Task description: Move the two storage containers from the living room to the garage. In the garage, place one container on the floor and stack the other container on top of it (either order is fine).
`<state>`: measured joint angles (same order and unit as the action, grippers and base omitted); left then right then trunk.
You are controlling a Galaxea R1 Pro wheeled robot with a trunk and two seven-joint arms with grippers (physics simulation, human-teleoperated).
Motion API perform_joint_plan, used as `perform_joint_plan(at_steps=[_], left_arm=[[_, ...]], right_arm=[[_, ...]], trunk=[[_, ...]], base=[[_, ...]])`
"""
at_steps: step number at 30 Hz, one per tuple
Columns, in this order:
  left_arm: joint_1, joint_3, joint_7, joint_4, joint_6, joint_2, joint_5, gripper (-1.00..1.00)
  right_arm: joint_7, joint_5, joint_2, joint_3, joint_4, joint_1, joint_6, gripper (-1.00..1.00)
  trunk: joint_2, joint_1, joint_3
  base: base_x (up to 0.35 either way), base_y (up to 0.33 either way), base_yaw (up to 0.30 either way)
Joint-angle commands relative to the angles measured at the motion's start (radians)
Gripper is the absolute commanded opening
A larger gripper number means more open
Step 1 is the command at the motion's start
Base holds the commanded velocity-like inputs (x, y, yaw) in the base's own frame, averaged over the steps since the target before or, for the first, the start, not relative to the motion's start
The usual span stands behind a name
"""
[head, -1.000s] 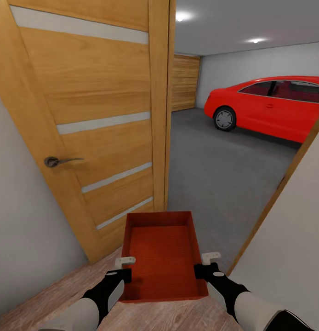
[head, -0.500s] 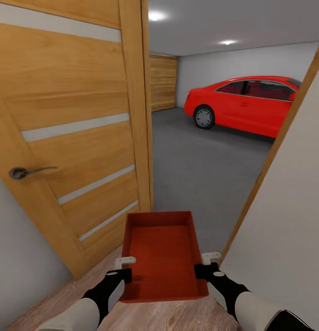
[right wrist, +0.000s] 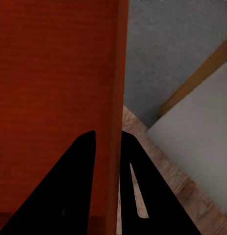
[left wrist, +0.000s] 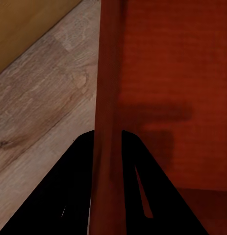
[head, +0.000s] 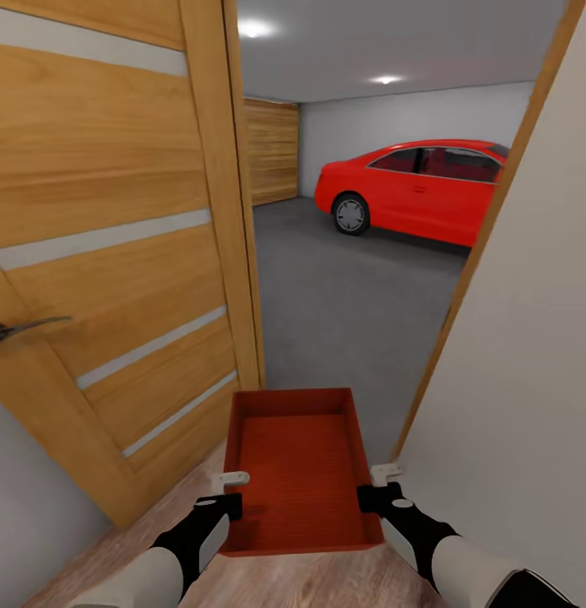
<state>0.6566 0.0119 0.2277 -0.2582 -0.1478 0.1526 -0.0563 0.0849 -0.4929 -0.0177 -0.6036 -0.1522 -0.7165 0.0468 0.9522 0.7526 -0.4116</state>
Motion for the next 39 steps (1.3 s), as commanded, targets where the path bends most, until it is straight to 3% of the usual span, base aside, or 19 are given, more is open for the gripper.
perform_joint_plan(at_steps=[1, 8, 15, 31, 39], left_arm=[[0.000, -0.007, 0.008, -0.006, -0.007, -0.009, 0.021, -1.00], [0.000, -0.007, 0.008, -0.006, -0.007, -0.008, 0.021, -1.00], [0.000, -0.007, 0.009, -0.007, -0.007, -0.008, 0.021, -1.00], [0.000, -0.007, 0.009, -0.007, -0.007, -0.008, 0.021, -1.00], [0.000, -0.007, 0.007, -0.007, -0.009, -0.009, 0.021, -1.00]], right_arm=[[0.012, -0.013, 0.001, 0.009, 0.014, -0.001, 0.005, -1.00], [0.012, -0.013, 0.001, 0.009, 0.014, -0.001, 0.005, -1.00], [0.012, -0.013, 0.001, 0.009, 0.014, -0.001, 0.005, -1.00], [0.012, -0.013, 0.001, 0.009, 0.014, -0.001, 0.005, -1.00], [0.012, -0.013, 0.001, 0.009, 0.014, -0.001, 0.005, -1.00]], trunk=[[0.001, 0.000, -0.001], [0.001, 0.000, -0.001], [0.001, 0.000, -0.001], [0.001, 0.000, -0.001], [0.001, 0.000, -0.001]], base=[[0.082, 0.265, -0.007], [0.097, 0.286, -0.001], [0.024, 0.051, -0.025], [0.000, 0.001, -0.266], [0.053, 0.185, -0.042]])
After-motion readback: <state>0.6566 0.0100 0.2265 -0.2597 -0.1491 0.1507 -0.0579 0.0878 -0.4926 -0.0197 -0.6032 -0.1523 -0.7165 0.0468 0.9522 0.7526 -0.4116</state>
